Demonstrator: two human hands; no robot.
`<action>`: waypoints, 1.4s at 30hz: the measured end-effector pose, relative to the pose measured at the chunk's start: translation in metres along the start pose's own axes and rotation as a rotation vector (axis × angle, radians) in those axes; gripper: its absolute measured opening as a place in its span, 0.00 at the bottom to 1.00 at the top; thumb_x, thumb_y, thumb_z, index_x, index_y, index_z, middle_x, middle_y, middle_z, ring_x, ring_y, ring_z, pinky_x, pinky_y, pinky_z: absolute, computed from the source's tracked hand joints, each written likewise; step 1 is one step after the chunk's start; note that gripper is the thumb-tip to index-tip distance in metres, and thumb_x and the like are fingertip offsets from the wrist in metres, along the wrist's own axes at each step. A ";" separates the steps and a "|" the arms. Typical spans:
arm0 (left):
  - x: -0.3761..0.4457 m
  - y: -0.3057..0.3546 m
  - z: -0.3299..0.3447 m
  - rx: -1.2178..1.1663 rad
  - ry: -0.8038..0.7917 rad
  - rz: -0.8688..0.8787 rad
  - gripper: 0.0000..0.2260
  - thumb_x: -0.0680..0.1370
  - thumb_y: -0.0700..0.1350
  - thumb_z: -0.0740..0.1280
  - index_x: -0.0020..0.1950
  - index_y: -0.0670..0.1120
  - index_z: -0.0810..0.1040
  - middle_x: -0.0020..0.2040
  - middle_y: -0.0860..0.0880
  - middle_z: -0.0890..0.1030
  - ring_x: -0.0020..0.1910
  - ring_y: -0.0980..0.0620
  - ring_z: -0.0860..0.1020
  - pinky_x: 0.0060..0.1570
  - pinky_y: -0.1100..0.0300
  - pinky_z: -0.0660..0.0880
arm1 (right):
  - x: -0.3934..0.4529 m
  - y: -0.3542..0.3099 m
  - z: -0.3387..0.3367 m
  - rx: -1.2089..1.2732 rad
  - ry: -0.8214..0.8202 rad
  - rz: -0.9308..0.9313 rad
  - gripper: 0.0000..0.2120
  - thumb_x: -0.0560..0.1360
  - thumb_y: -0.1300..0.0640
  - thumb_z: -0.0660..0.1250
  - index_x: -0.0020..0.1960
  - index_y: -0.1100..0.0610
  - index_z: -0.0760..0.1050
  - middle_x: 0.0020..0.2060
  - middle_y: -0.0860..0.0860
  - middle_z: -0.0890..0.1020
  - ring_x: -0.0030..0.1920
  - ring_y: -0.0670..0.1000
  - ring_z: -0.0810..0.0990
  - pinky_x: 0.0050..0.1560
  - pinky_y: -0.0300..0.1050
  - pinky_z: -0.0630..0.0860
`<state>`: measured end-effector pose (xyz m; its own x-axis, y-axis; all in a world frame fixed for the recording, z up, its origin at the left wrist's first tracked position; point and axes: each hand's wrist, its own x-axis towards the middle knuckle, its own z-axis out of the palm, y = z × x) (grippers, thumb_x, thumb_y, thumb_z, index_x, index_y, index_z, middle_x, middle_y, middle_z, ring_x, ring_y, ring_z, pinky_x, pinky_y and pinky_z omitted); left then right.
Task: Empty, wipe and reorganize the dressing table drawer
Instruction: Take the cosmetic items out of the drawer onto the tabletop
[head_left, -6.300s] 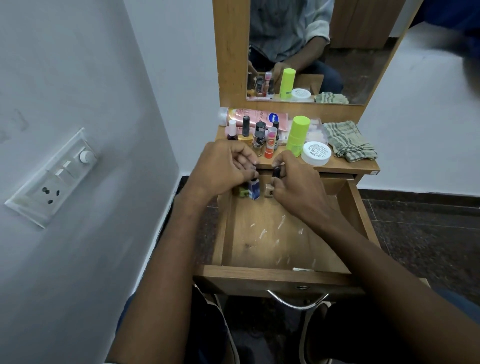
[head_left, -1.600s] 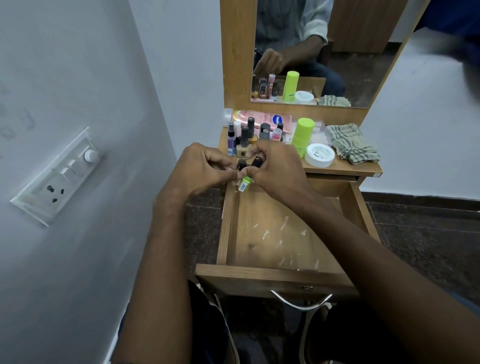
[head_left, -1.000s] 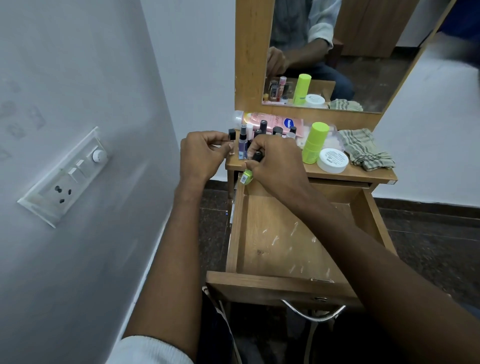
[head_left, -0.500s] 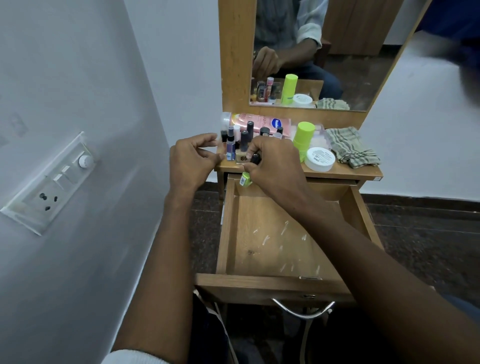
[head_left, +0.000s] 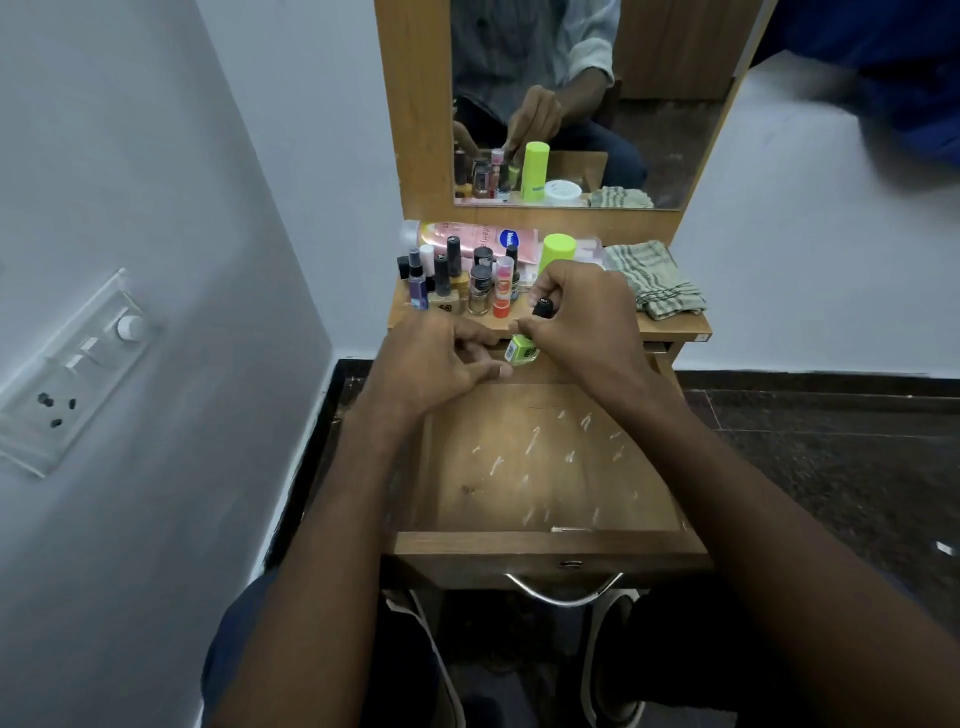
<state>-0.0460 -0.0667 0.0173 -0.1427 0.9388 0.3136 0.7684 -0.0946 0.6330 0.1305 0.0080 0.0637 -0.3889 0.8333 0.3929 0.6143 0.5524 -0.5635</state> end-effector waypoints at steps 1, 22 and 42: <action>0.001 0.003 0.007 -0.019 -0.027 -0.014 0.12 0.71 0.53 0.84 0.52 0.51 0.90 0.40 0.56 0.88 0.39 0.59 0.85 0.46 0.50 0.85 | 0.000 0.003 -0.002 0.024 0.003 0.005 0.14 0.65 0.53 0.84 0.41 0.55 0.80 0.29 0.41 0.74 0.31 0.41 0.73 0.34 0.41 0.66; 0.006 0.006 0.033 -0.099 0.267 -0.095 0.06 0.77 0.50 0.79 0.52 0.50 0.91 0.38 0.58 0.87 0.37 0.60 0.84 0.40 0.62 0.82 | 0.001 0.014 0.022 0.143 0.215 0.112 0.09 0.68 0.56 0.81 0.47 0.52 0.84 0.35 0.43 0.83 0.37 0.45 0.82 0.42 0.50 0.83; 0.007 0.009 0.031 0.020 0.233 -0.117 0.07 0.79 0.47 0.77 0.56 0.49 0.90 0.46 0.54 0.89 0.40 0.62 0.82 0.42 0.67 0.80 | 0.002 0.017 0.043 0.087 0.338 0.095 0.13 0.69 0.66 0.79 0.49 0.55 0.80 0.40 0.47 0.81 0.41 0.47 0.80 0.44 0.50 0.82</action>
<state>-0.0207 -0.0511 0.0035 -0.3693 0.8411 0.3952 0.7503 0.0189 0.6608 0.1103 0.0196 0.0232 -0.0752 0.8348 0.5454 0.5708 0.4846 -0.6629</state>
